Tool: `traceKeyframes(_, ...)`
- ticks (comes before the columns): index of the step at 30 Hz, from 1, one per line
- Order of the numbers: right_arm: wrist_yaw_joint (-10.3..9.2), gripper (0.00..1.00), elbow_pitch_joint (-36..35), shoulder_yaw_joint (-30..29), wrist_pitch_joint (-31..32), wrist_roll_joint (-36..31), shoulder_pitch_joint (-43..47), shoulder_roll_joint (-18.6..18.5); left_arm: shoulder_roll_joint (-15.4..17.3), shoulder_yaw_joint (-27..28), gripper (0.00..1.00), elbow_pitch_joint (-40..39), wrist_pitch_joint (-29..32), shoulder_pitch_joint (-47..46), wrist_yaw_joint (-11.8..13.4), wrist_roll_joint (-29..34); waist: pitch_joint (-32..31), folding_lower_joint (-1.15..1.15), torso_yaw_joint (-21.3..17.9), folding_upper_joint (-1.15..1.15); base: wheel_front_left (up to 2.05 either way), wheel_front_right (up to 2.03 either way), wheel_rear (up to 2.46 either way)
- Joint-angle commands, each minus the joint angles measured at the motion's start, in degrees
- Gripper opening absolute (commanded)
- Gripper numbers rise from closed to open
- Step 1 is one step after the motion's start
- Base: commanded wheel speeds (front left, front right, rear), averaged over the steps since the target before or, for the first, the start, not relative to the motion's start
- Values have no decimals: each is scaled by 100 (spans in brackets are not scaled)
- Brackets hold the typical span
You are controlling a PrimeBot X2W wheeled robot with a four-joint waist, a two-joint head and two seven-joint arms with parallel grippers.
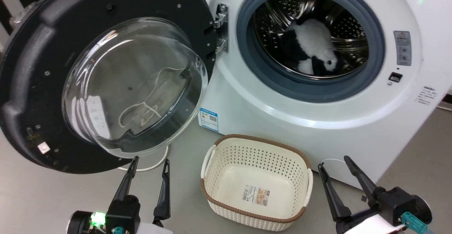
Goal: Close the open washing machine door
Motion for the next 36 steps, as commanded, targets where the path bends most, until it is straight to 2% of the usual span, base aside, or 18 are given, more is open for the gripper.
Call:
traceKeyframes(1,4,100,22,31,-53,45,35,-38,31,-36,100,-38,-57,103,41,-20,-2,0,41,0,0,0,0)
traceKeyframes(12,5,100,53,89,-185,115,114,-70,19,-92,100,-70,-189,176,74,-112,-13,0,298,0,0,0,0)
traceKeyframes(13,5,100,54,83,-197,118,133,-71,16,-98,45,-67,-201,180,61,-132,-13,0,322,0,0,0,0)
traceKeyframes(14,5,100,55,73,-209,121,153,-71,-2,-90,11,-80,-213,181,50,-181,-13,0,346,0,0,0,0)
traceKeyframes(15,5,100,52,63,-221,123,177,-71,-30,-61,0,-116,-225,174,47,-247,-13,0,371,0,0,0,0)
traceKeyframes(19,5,100,19,26,-269,124,275,-82,-145,220,0,-400,-273,121,95,-533,16,0,457,0,0,0,0)
traceKeyframes(23,5,100,-15,37,-316,108,359,-118,-209,708,0,-654,-321,0,0,-909,25,0,500,0,0,0,0)
traceKeyframes(31,5,100,-147,97,-412,158,317,-323,-302,2398,0,-974,-416,-837,-447,-2631,389,0,209,0,0,0,0)
traceKeyframes(33,5,100,-177,122,-436,204,294,-405,-195,2736,0,-913,-440,-1161,-539,-2914,511,0,132,0,0,0,0)
traceKeyframes(34,6,100,-227,161,-472,275,262,-528,123,3279,0,-606,-183,-1780,-465,-3606,698,0,36,0,0,0,0)
traceKeyframes(36,6,100,-264,198,-478,310,216,-601,515,3633,0,-289,145,-2177,-337,-3920,817,0,-64,0,0,0,0)
